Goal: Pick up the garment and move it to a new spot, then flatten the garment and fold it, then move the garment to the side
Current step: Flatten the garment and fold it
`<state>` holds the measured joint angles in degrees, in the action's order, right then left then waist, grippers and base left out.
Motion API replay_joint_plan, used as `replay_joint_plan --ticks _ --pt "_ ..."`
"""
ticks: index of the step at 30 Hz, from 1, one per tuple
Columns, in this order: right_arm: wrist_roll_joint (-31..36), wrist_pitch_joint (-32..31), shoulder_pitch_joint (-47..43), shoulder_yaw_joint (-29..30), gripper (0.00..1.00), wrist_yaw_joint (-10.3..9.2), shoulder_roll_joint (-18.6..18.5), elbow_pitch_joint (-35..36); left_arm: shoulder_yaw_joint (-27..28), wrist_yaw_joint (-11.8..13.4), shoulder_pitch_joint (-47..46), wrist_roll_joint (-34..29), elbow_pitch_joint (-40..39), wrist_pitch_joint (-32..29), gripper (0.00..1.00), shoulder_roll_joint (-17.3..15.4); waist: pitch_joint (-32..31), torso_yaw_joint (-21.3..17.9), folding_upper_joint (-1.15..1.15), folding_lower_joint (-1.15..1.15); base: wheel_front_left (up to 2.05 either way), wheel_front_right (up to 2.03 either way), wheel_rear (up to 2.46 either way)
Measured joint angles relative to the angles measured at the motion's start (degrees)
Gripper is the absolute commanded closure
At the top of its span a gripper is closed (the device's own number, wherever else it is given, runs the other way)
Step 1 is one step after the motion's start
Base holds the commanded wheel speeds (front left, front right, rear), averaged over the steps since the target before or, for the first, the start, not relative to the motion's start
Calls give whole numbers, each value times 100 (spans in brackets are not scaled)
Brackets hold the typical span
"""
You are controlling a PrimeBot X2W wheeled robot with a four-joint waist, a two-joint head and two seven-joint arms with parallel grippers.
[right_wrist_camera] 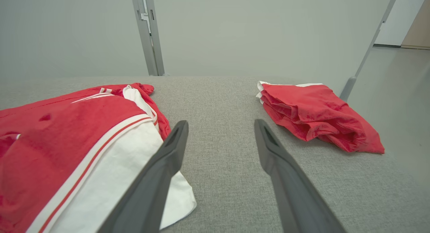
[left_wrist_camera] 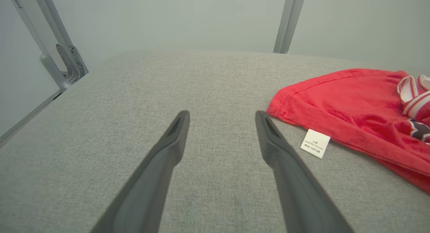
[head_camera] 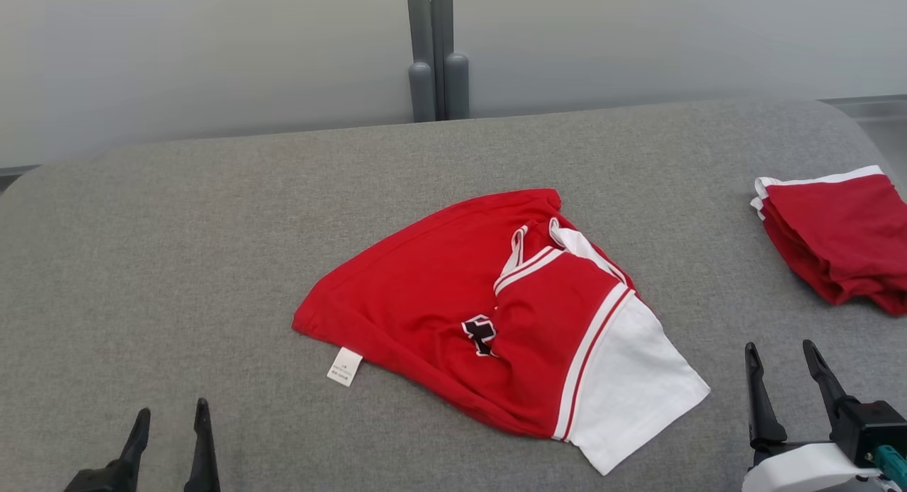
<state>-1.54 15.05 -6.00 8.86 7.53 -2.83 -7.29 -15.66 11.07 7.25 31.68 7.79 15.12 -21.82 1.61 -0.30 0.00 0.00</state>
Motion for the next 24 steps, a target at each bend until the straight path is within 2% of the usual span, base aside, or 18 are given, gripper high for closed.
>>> replay_joint_plan --ticks 8,15,24 --pt "0 1 -71 92 0 0 -1 -62 834 -524 392 -420 132 0 0 377 -109 80 0 0 0 0 0" --pt "-1 1 -81 132 0 0 -1 -79 1227 -1165 461 -753 171 0 0 605 -117 97 0 0 0 0 0" --pt "-35 1 -80 156 0 0 -1 -70 1539 -1618 510 -1100 146 0 0 820 -115 42 0 0 0 0 0"
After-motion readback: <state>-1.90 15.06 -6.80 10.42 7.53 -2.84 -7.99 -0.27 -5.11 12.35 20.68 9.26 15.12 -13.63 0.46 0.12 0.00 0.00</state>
